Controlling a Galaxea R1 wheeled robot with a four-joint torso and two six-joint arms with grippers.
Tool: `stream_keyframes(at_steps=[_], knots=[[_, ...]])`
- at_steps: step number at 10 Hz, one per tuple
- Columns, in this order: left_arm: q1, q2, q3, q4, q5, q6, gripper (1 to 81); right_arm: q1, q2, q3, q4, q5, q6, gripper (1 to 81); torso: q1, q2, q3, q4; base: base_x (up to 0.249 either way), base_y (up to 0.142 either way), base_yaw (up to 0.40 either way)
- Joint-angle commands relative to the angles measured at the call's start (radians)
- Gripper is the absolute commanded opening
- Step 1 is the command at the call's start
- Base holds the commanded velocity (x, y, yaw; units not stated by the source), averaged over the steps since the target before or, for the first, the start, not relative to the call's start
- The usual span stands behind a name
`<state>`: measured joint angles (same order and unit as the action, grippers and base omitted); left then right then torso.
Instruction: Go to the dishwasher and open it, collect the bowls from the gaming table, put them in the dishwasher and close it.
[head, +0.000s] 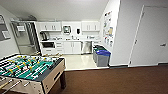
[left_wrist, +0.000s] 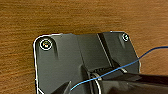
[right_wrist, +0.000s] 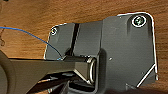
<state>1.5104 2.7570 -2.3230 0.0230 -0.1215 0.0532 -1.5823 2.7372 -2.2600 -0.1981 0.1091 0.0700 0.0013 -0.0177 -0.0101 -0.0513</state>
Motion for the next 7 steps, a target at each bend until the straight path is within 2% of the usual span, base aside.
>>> stream_keyframes(at_steps=[1,7], knots=[[-0.052,-0.016,0.014,0.014,0.045,0.008,81.1,0.037,-0.009,0.01,-0.015,-0.043,-0.007,81.1,0.0,0.0,0.0,0.0,0.064,0.0,0.0],[-0.052,-0.013,0.014,0.014,0.042,0.008,81.1,0.029,-0.005,0.01,-0.015,-0.042,-0.007,81.1,-0.001,0.0,0.0,0.0,0.093,0.0,0.0]])
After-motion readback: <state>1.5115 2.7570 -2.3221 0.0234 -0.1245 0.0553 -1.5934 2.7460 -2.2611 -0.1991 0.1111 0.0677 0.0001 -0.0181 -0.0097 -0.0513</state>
